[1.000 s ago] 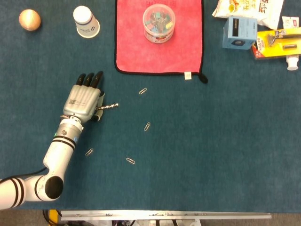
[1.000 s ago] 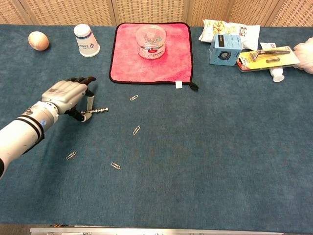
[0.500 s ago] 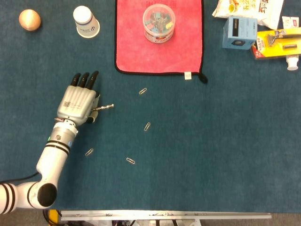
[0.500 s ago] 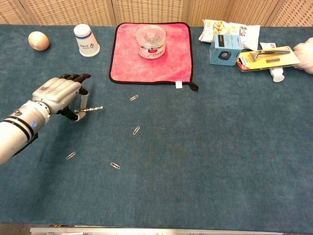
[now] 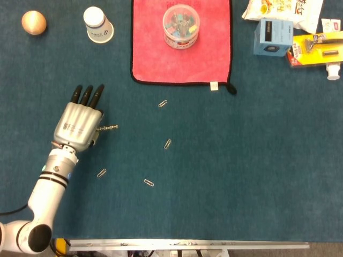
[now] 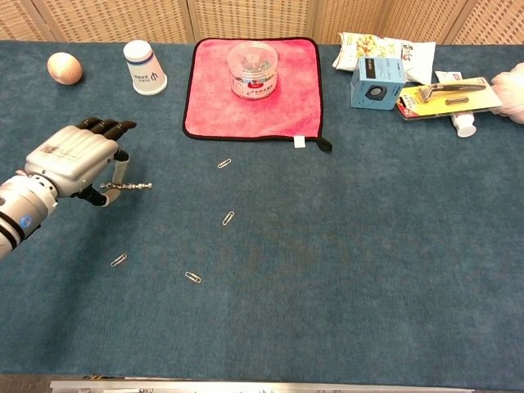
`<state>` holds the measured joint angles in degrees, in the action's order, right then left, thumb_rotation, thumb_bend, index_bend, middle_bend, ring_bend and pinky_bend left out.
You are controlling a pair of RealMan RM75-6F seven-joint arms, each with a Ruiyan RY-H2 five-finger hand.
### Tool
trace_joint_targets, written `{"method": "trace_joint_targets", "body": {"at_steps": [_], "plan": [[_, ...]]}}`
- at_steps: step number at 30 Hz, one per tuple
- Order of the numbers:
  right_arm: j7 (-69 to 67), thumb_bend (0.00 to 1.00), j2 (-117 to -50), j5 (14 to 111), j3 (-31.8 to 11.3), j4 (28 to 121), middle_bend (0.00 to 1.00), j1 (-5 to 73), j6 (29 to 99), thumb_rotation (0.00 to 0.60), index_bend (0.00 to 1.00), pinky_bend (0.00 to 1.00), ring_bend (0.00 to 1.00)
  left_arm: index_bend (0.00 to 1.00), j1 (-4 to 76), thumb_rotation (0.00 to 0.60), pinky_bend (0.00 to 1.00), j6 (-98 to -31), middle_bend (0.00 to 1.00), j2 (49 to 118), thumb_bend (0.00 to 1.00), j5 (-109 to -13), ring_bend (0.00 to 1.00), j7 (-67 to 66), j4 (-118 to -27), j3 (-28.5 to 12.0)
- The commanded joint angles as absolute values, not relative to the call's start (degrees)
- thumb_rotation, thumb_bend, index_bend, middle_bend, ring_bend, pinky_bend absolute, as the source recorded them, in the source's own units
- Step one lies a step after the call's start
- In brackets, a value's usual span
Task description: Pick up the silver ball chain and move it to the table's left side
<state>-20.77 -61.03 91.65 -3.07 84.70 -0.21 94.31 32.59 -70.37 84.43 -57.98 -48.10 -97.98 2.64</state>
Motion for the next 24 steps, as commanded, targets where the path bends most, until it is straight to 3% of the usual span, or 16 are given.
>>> {"method": "trace_joint_targets", "body": {"at_steps": [1, 15, 24], "plan": [[-20.9, 0.0, -61.04, 91.73, -3.05, 84.61, 0.08, -0.27, 94.45, 0.6, 0.08, 0.0, 0.0, 0.56, 31.73, 0.6, 0.06, -71.92, 0.0, 83.24, 0.34, -59.43, 0.0, -49.89, -99.51, 3.95], [-21.44, 0.0, -61.1, 92.57, -2.81, 84.24, 0.08, -0.76, 95.75, 0.6, 0.08, 0.0, 0.0, 0.56, 26.53, 0.6, 0.06, -77.16, 0.0, 80.36, 0.34, -68.71, 0.0, -53.49, -103.5, 10.25], [-21.95, 0.0, -61.05, 93.03, -2.61, 84.01, 0.08, -0.87, 96.12, 0.6, 0.08, 0.0, 0.0, 0.56, 23.54, 0.6, 0.06, -78.16, 0.0, 80.3, 0.34, -71.82, 0.0, -55.57, -104.06, 12.24]]}}
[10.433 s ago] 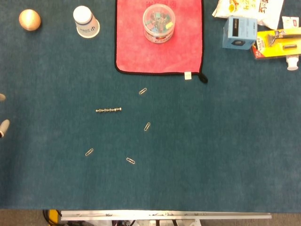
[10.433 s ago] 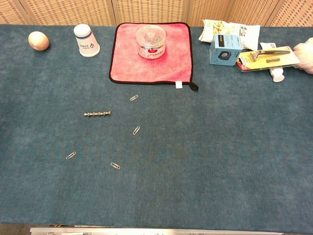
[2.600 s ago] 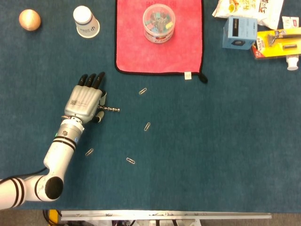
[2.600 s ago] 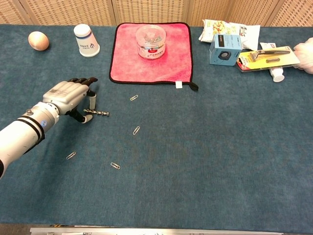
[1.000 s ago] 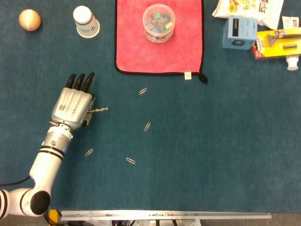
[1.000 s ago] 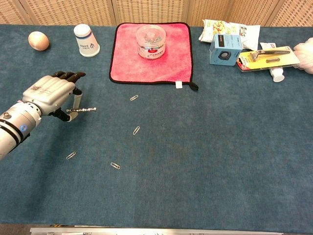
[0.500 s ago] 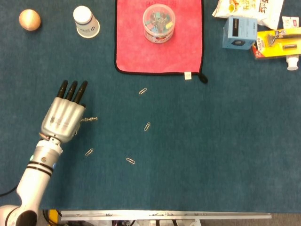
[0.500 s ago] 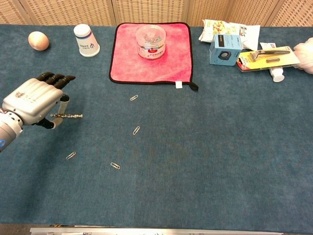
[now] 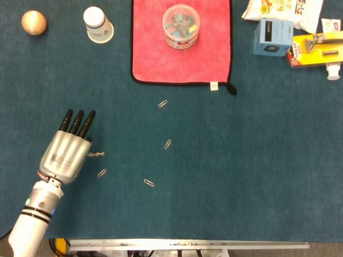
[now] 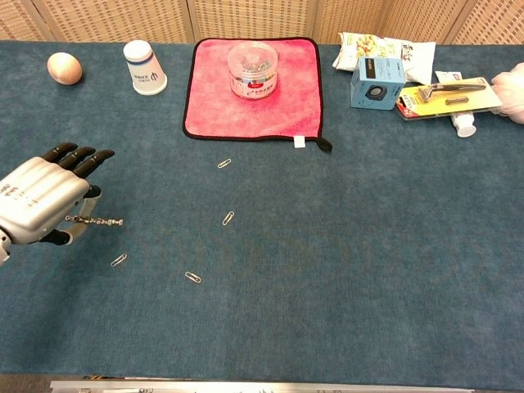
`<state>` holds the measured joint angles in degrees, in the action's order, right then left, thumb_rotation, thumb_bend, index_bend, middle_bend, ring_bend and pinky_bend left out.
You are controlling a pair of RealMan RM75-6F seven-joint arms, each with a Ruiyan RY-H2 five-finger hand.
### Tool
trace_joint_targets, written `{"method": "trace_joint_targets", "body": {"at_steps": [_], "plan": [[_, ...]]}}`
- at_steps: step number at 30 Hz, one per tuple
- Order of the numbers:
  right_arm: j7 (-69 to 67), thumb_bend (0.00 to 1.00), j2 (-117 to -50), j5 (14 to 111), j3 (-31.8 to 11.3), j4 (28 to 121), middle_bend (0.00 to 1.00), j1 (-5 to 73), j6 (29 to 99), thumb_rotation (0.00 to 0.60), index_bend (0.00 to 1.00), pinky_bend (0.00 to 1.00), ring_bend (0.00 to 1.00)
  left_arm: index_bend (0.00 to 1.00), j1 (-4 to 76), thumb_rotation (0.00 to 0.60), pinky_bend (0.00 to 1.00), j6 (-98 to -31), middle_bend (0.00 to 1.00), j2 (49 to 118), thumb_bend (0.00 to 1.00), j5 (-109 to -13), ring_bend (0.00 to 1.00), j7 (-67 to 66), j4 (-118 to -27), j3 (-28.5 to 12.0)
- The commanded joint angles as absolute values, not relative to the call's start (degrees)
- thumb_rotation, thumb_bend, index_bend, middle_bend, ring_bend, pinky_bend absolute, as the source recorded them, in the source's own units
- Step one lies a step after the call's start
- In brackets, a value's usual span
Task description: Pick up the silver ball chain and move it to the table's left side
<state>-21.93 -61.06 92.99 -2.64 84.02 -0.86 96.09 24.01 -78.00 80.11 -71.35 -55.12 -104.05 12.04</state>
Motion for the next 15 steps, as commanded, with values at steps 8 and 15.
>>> {"method": "trace_joint_targets", "body": {"at_steps": [8, 15], "plan": [[-22.38, 0.0, -61.0, 93.18, -2.54, 83.8, 0.08, -0.94, 96.35, 0.6, 0.08, 0.0, 0.0, 0.56, 21.67, 0.6, 0.06, -78.13, 0.0, 80.42, 0.34, -73.97, 0.0, -57.21, -104.48, 13.13], [-22.58, 0.0, -60.97, 93.43, -2.46, 83.71, 0.08, -1.0, 96.62, 0.6, 0.08, 0.0, 0.0, 0.57, 20.16, 0.6, 0.06, -77.4, 0.0, 80.98, 0.34, -75.92, 0.0, -58.25, -103.99, 13.97]]}}
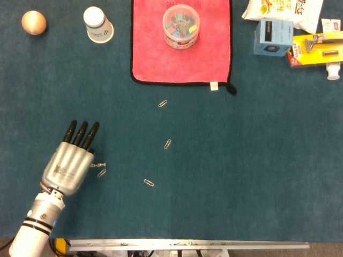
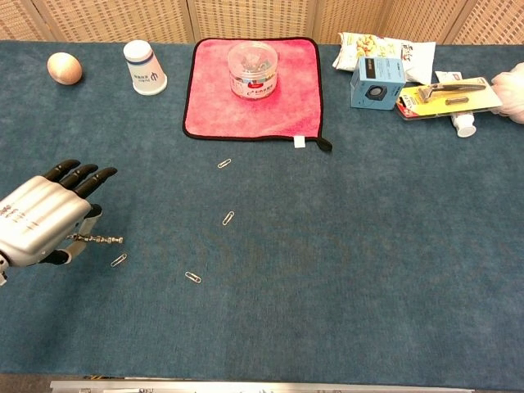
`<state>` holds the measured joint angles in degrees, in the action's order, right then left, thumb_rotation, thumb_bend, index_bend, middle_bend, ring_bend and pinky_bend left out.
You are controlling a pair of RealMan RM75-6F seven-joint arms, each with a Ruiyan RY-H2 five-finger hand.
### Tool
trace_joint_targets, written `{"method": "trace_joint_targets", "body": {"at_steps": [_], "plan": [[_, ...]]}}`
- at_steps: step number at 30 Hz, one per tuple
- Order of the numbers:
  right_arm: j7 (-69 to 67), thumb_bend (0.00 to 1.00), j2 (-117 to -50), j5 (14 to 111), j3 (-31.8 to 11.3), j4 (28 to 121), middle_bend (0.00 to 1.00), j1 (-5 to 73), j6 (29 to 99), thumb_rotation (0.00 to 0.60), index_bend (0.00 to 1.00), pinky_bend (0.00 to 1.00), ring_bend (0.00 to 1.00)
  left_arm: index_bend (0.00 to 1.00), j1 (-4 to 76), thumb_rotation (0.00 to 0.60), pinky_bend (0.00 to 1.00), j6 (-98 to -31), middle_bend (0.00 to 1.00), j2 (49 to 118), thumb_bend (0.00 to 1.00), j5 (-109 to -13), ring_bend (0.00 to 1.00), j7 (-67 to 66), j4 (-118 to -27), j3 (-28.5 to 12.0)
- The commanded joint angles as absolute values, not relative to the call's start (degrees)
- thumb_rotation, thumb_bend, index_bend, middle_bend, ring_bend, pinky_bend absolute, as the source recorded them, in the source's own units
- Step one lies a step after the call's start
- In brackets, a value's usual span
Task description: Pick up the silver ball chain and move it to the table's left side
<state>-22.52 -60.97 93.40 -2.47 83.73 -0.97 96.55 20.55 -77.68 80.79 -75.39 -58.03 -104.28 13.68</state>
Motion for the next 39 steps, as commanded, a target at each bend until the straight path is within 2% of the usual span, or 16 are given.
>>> {"method": "trace_joint_targets", "body": {"at_steps": [1, 29, 39], "plan": [[-22.62, 0.0, -60.97, 93.44, -2.45, 83.69, 0.08, -1.02, 96.66, 0.6, 0.08, 0.0, 0.0, 0.57, 19.98, 0.6, 0.06, -77.27, 0.0, 81.04, 0.34, -76.15, 0.0, -58.37, -103.87, 14.08], [-22.86, 0.0, -60.9, 93.33, -2.43, 83.7, 0.08, -0.93, 96.5, 0.6, 0.08, 0.0, 0.0, 0.57, 17.3, 0.6, 0.06, -73.28, 0.0, 82.56, 0.34, -76.45, 0.0, -59.96, -100.55, 12.0], [-23.0, 0.0, -60.87, 93.43, -2.39, 83.63, 0.08, -1.08, 96.84, 0.6, 0.08, 0.0, 0.0, 0.57, 16.49, 0.6, 0.06, -73.21, 0.0, 82.19, 0.35, -79.59, 0.0, -60.52, -102.65, 12.98]]}}
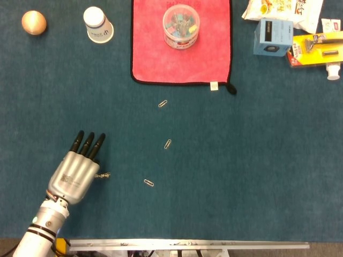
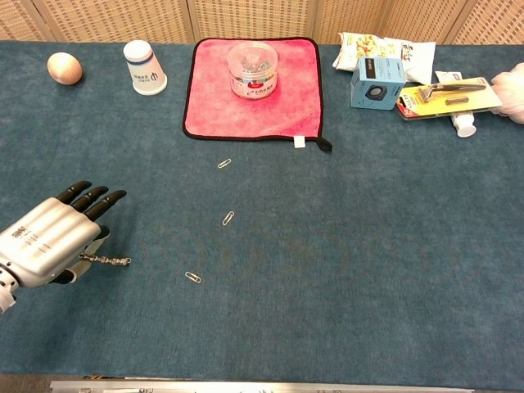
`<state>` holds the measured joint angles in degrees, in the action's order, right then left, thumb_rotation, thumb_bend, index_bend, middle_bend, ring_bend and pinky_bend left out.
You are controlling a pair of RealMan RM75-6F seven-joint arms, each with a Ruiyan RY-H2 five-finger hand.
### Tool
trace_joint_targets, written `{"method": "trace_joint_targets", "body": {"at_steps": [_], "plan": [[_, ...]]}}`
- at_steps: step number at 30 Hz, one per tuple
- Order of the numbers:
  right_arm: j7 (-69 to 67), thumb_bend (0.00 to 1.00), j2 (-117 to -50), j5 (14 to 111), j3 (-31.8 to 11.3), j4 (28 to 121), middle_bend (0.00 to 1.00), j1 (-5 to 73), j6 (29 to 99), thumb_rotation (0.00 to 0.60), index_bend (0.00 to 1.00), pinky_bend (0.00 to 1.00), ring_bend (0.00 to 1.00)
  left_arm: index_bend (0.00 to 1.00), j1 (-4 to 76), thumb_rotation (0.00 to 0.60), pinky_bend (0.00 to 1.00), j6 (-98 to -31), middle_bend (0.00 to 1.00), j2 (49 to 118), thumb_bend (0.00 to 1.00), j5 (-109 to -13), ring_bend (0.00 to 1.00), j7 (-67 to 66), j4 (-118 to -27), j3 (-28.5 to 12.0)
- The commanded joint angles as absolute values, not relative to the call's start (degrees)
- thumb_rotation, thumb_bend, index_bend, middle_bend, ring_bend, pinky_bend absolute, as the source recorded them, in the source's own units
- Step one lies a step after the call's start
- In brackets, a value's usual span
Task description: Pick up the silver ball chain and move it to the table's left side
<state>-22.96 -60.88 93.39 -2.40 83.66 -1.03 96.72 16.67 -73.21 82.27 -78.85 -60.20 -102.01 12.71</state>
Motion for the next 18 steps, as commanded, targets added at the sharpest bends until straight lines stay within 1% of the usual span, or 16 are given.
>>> {"method": "trace_joint_targets", "body": {"at_steps": [1, 9, 18], "plan": [[-23.06, 0.0, -60.87, 93.48, -2.39, 83.6, 0.08, -1.14, 96.97, 0.6, 0.08, 0.0, 0.0, 0.57, 16.44, 0.6, 0.06, -73.17, 0.0, 82.21, 0.35, -79.88, 0.0, -60.7, -102.89, 13.04], [-24.77, 0.0, -60.74, 94.59, -2.01, 82.83, 0.08, -1.64, 98.44, 0.6, 0.08, 0.0, 0.0, 0.57, 16.42, 0.6, 0.06, -72.08, 0.0, 83.15, 0.35, -80.98, 0.0, -63.13, -104.91, 12.85], [-26.17, 0.0, -60.71, 95.67, -1.56, 81.94, 0.08, -2.12, 99.85, 0.6, 0.08, 0.0, 0.0, 0.57, 16.92, 0.6, 0.06, -70.08, 0.0, 84.39, 0.35, -80.03, 0.0, -65.58, -105.92, 11.9]]}}
